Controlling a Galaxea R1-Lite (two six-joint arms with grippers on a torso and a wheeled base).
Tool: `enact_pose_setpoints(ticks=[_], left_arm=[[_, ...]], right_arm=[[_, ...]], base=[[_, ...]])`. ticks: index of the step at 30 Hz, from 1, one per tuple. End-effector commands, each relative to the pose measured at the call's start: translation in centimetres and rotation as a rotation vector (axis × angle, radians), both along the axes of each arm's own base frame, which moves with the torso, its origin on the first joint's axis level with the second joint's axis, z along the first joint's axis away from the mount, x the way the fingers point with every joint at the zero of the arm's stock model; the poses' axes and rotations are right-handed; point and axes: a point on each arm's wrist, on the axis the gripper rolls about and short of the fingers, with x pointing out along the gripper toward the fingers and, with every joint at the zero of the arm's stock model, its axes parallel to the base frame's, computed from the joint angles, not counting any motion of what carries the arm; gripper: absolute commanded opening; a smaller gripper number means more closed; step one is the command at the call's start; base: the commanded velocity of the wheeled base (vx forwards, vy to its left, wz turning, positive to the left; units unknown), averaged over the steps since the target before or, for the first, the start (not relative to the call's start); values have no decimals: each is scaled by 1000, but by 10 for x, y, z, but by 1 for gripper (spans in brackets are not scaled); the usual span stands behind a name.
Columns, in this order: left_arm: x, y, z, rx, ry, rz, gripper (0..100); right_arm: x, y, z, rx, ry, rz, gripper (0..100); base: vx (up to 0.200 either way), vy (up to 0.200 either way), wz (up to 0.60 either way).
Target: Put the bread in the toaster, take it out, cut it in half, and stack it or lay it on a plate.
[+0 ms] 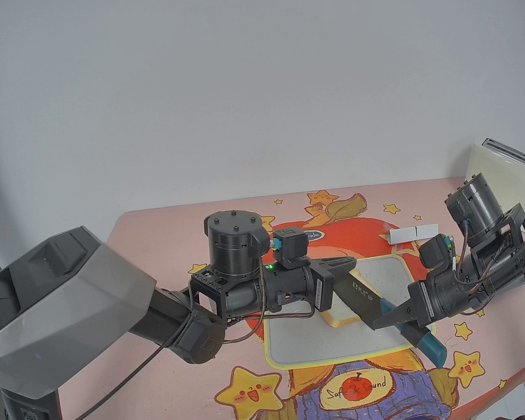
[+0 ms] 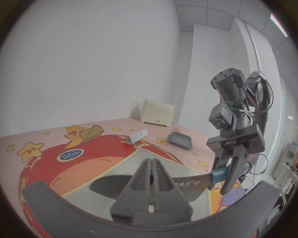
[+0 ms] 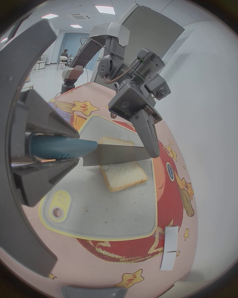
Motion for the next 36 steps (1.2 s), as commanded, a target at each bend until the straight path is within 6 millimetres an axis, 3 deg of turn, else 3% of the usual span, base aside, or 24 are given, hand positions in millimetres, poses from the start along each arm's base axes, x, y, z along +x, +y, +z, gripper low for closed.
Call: enact_pose_setpoints(ticks=[1, 25, 36], left_arm=[[0, 0, 1, -3, -3, 0, 0], [0, 0, 4, -14, -16, 0, 0], [0, 0, -2, -7, -5, 2, 0]], right_arm=[[0, 0, -3, -6, 10, 0, 0], [4, 3, -11, -22, 37, 3, 0], [3, 2, -6, -11, 19, 4, 0]], base=[[0, 0, 0], [0, 0, 0], [0, 0, 0]])
